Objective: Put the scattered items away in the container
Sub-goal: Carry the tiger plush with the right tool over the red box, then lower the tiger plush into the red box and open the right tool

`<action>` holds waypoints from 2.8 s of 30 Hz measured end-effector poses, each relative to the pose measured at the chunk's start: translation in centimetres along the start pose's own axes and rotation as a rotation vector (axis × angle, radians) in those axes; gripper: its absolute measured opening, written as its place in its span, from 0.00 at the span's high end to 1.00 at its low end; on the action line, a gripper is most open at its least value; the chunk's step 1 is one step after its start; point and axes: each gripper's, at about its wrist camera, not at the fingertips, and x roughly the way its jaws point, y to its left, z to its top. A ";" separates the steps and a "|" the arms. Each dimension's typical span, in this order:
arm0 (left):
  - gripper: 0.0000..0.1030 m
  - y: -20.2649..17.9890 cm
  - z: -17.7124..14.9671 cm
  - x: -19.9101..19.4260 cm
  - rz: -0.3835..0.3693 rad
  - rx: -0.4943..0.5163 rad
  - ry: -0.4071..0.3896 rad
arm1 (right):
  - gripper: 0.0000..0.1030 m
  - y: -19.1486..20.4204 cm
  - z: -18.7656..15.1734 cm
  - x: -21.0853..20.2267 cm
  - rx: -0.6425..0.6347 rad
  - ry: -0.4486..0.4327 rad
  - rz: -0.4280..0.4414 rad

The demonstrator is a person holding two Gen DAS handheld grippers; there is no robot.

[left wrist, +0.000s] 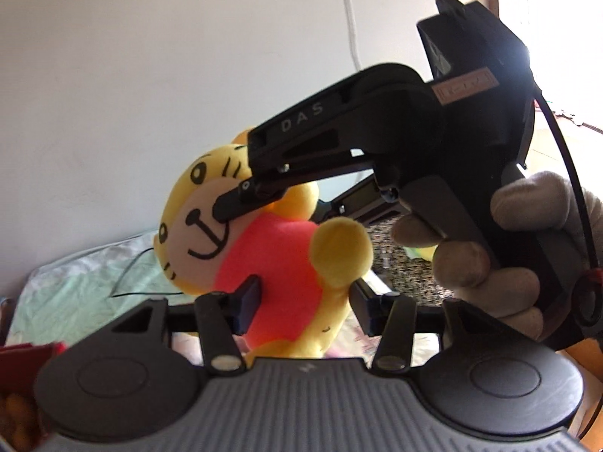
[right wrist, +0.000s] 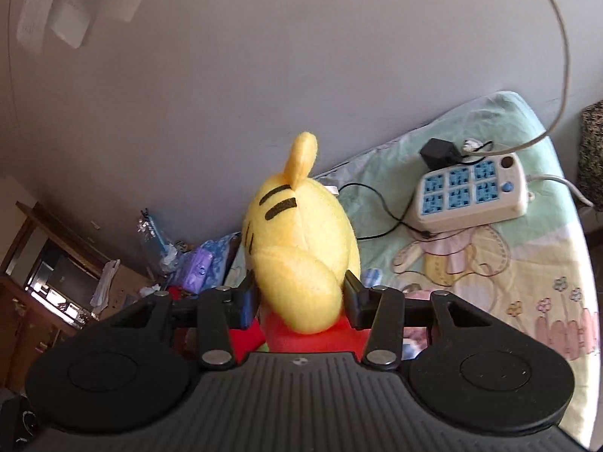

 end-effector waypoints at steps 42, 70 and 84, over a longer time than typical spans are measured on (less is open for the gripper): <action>0.49 27.7 -15.2 -6.7 -0.313 -0.022 0.307 | 0.54 22.6 -16.7 23.9 -0.046 0.013 -0.672; 0.52 26.6 -16.2 -8.7 -0.374 -0.084 0.303 | 0.42 23.3 -16.1 24.7 -0.156 0.067 -0.748; 0.39 28.2 -12.7 -9.5 -0.389 -0.086 0.250 | 0.34 24.2 -15.9 20.8 -0.116 -0.082 -0.680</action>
